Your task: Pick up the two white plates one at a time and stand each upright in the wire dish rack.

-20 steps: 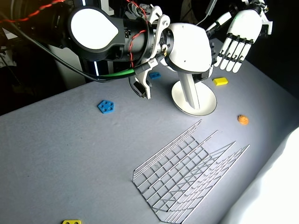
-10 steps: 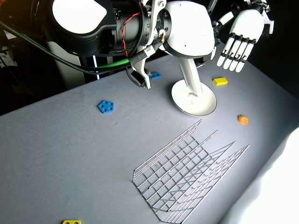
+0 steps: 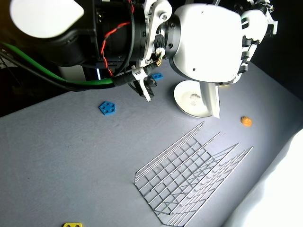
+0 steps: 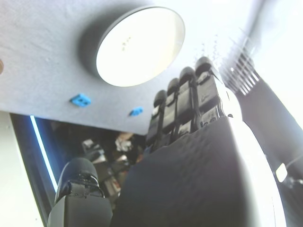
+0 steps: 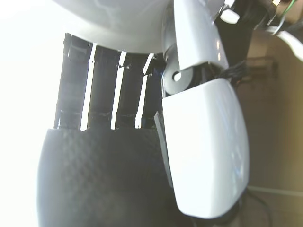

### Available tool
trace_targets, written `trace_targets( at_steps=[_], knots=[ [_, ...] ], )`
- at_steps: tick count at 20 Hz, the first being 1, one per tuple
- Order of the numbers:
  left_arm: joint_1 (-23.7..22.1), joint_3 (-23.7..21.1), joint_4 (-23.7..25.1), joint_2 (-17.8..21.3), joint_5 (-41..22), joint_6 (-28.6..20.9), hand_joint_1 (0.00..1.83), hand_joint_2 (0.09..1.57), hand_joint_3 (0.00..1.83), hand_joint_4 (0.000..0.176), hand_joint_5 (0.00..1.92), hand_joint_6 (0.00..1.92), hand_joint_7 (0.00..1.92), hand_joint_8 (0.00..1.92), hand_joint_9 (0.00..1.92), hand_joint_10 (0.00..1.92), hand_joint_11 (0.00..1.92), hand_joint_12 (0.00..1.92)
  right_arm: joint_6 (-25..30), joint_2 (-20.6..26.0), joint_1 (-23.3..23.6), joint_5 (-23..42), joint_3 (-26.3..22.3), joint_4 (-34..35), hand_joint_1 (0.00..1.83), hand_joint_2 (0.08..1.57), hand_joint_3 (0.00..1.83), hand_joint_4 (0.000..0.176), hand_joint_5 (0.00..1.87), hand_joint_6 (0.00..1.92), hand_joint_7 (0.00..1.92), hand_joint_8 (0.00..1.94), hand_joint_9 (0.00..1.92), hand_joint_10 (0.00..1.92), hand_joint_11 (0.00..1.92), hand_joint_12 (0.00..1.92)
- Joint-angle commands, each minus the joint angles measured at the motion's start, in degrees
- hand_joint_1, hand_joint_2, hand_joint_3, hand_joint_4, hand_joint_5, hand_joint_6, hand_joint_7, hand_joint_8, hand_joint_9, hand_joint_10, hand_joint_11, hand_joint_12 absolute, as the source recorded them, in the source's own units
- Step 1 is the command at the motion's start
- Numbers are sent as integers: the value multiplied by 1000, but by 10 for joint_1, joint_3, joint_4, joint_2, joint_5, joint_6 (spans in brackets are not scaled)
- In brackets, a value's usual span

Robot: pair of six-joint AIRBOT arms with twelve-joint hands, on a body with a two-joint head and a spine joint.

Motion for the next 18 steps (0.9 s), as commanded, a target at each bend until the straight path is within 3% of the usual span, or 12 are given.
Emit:
trace_targets(
  at_steps=[1, 3, 7, 13, 18],
  knots=[
    [-7, 3, -44, 1, -12, 1, 0, 1038, 1, 0, 44, 1, 42, 0, 32, 0, 0, 0, 19, 6, 15, 28, 3, 41, 1374, 1110, 0, 0, 894, 1074, 1020, 872, 936, 1140, 822, 957],
    [-8, 2, -44, 1, -12, 1, 0, 1034, 0, 0, 51, 7, 47, 6, 37, 6, 6, 2, 16, 11, 16, -2, 3, 76, 1377, 1100, 0, 0, 917, 1033, 1041, 838, 955, 1112, 839, 950],
    [-8, 1, -44, 1, -12, 1, 0, 1037, 0, 0, 78, 12, 79, 14, 69, 14, 42, 22, 20, 18, 12, -28, 3, 81, 1379, 1094, 0, 0, 940, 991, 1051, 834, 961, 1098, 839, 968],
    [-9, -1, -44, 1, -12, 1, 0, 1043, 2, 0, 59, 1, 57, 1, 48, 1, 17, 17, 20, 27, 1, -34, 2, 108, 1378, 1098, 0, 0, 926, 1011, 1038, 850, 965, 1100, 840, 965],
    [-9, -1, -44, 0, -12, 2, 0, 1033, 0, 0, 68, 6, 65, 3, 52, 3, 17, 22, 1, 34, -22, -35, 4, 173, 1374, 1109, 2, 0, 897, 1072, 1011, 887, 944, 1126, 834, 972]
  ],
)
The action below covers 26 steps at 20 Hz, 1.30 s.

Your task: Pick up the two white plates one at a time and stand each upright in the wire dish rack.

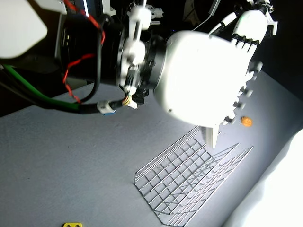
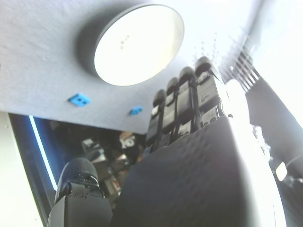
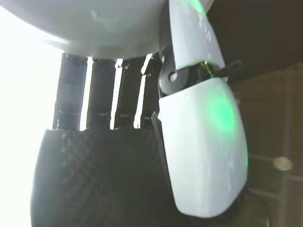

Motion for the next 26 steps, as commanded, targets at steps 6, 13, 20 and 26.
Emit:
trace_targets(
  at_steps=[6, 13, 20, 26],
  knots=[
    [-6, -2, -44, 2, -12, 2, 0, 1044, 3, 0, 77, 6, 77, 6, 68, 6, 33, 37, -1, 6, -6, 78, 5, 84, 1376, 1101, 0, 0, 927, 1029, 1016, 876, 959, 1102, 840, 961],
    [-5, -5, -43, 0, -12, 3, 0, 1038, 0, 0, 66, 0, 71, 0, 58, 0, 6, 41, -3, 6, -18, 73, 13, 104, 1376, 1104, 1, 0, 914, 1050, 1017, 874, 953, 1106, 855, 942],
    [-8, -6, -43, -1, -12, 3, 0, 1028, 0, 0, 59, 7, 58, 9, 50, 8, 14, 27, -3, -6, -52, 75, 51, 123, 1376, 1105, 0, 0, 910, 1042, 1022, 880, 948, 1117, 841, 964],
    [-9, -8, -43, -2, -12, 3, 0, 1042, 4, 0, 58, 2, 53, 1, 42, 0, 0, 32, 9, -27, -47, 50, 94, 146, 1377, 1101, 0, 0, 924, 1025, 1023, 871, 961, 1101, 867, 949]
  ],
)
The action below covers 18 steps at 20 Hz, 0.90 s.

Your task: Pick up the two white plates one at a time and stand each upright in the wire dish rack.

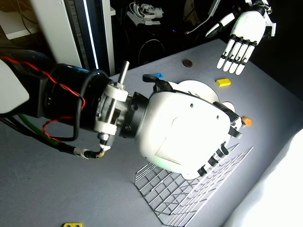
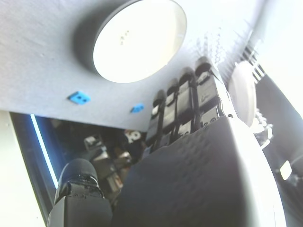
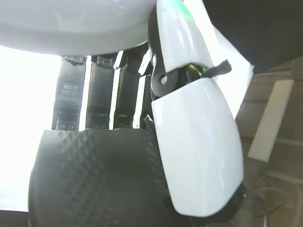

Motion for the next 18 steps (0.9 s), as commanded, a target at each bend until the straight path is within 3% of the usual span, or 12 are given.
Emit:
trace_targets(
  at_steps=[1, 4, 5, 10, 18],
  knots=[
    [-9, -1, -43, 3, -13, 1, 0, 1036, 1, 0, 103, 11, 101, 2, 89, 1, 0, 157, 14, 2, 9, 36, 10, 20, 1380, 1091, 0, 0, 946, 975, 1046, 842, 977, 1079, 881, 949],
    [-10, -1, -43, 2, -13, 1, 0, 1027, 0, 0, 95, 2, 92, 1, 81, 1, 0, 150, 25, -7, 9, 28, 34, 24, 1375, 1106, 3, 0, 919, 1026, 997, 923, 946, 1122, 847, 966],
    [-11, -1, -43, 2, -13, 1, 0, 1032, 0, 0, 67, 2, 62, 4, 47, 2, 0, 63, 25, -8, 9, 28, 37, 24, 1373, 1112, 0, 0, 911, 1040, 989, 944, 934, 1132, 845, 977],
    [-11, -4, -43, 2, -13, 1, 0, 1033, 1, 0, 57, 2, 60, 2, 50, 3, 12, 28, 28, -19, 6, 30, 61, 25, 1374, 1107, 0, 0, 923, 1017, 989, 932, 952, 1120, 852, 967],
    [-1, -25, -43, -22, -2, 14, 0, 1046, 4, 0, 37, 0, 42, 0, 37, 0, 0, 21, 32, -42, -42, 66, 107, 25, 1371, 1116, 1, 0, 921, 1042, 946, 985, 939, 1136, 856, 976]
  ],
)
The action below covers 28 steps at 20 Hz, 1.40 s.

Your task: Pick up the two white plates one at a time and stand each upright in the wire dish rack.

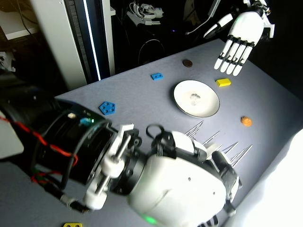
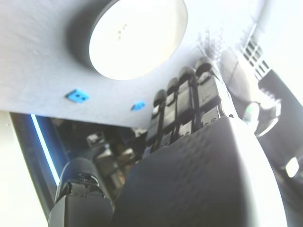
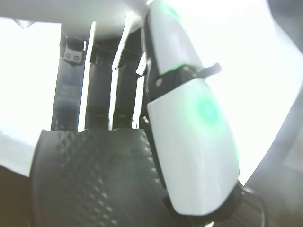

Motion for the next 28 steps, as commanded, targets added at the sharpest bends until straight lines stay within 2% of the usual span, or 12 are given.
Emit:
trace_targets(
  at_steps=[1, 11, 12, 13, 14, 15, 17, 21, 24, 25, 27, 28],
  knots=[
    [1, 1, -43, -2, -2, 8, 0, 1039, 0, 0, 43, 3, 53, 5, 46, 4, 7, 22, 9, 1, 1, 63, 6, 17, 1372, 1114, 0, 0, 940, 1019, 948, 984, 936, 1133, 858, 974],
    [68, 49, -50, -86, 44, 51, 0, 1030, 0, 0, 72, 11, 64, 12, 47, 12, 30, 14, -24, 0, 29, 98, 13, 16, 1370, 1117, 0, 0, 913, 1079, 967, 939, 928, 1139, 821, 971],
    [69, 54, -51, -92, 50, 52, 0, 1025, 0, 0, 61, 5, 56, 7, 40, 8, 16, 9, -46, 1, 35, 110, 13, 8, 1246, 1122, 0, 0, 926, 1088, 995, 933, 934, 638, 793, 970],
    [69, 58, -51, -96, 55, 52, 0, 1021, 0, 0, 67, 7, 63, 9, 50, 11, 22, 13, -70, 1, 42, 127, 13, -16, 1176, 1116, 2, 0, 953, 1014, 959, 447, 975, 362, 751, 959],
    [70, 62, -51, -100, 62, 54, 0, 1027, 0, 0, 65, 5, 60, 7, 51, 10, 21, 13, -99, 1, 45, 153, 12, -29, 1153, 1055, 0, 0, 832, 481, 957, 211, 962, 225, 660, 994],
    [71, 66, -51, -103, 66, 54, 0, 1028, 0, 0, 68, 6, 63, 7, 54, 11, 24, 14, -120, 1, 48, 175, 12, -44, 1134, 1043, 0, 0, 846, 224, 964, 88, 958, 140, 597, 1044],
    [75, 76, -51, -110, 72, 54, 0, 1036, 1, 0, 39, 0, 31, 0, 20, 0, 3, 2, -166, 1, 57, 197, 3, -86, 1072, 1027, 0, 0, 847, 40, 942, 7, 947, 44, 550, 1070],
    [88, 96, -51, -125, 79, 54, 0, 1034, 0, 0, 34, 1, 27, 1, 30, 3, 6, 4, -281, 2, 68, 211, -47, -115, 1022, 1036, 2, 0, 810, 4, 894, 0, 891, 6, 458, 1085],
    [92, 99, -51, -128, 79, 54, 0, 1024, 0, 0, 38, 3, 31, 2, 34, 5, 12, 8, -466, 0, 64, 207, -116, -95, 979, 1047, 2, 0, 750, 0, 831, 0, 820, 0, 378, 1108],
    [93, 98, -51, -129, 79, 54, 0, 1018, 0, 0, 10, 0, 6, 0, 10, 1, 0, 0, -573, -1, 49, 208, -151, -72, 889, 1070, 0, 0, 584, 0, 656, 0, 626, 0, 186, 1151],
    [94, 97, -51, -129, 79, 54, 0, 1017, 0, 0, 20, 5, 15, 5, 4, 1, 0, 0, -630, -8, 32, 208, -178, -61, 795, 1065, 0, 0, 401, 0, 419, 0, 405, 0, 15, 1080],
    [96, 97, -52, -129, 80, 55, 0, 1022, 0, 0, 41, 12, 38, 13, 29, 11, 19, 9, -674, -13, 20, 207, -191, -35, 781, 1047, 0, 0, 315, 1, 310, 1, 286, 2, 2, 879]
  ],
)
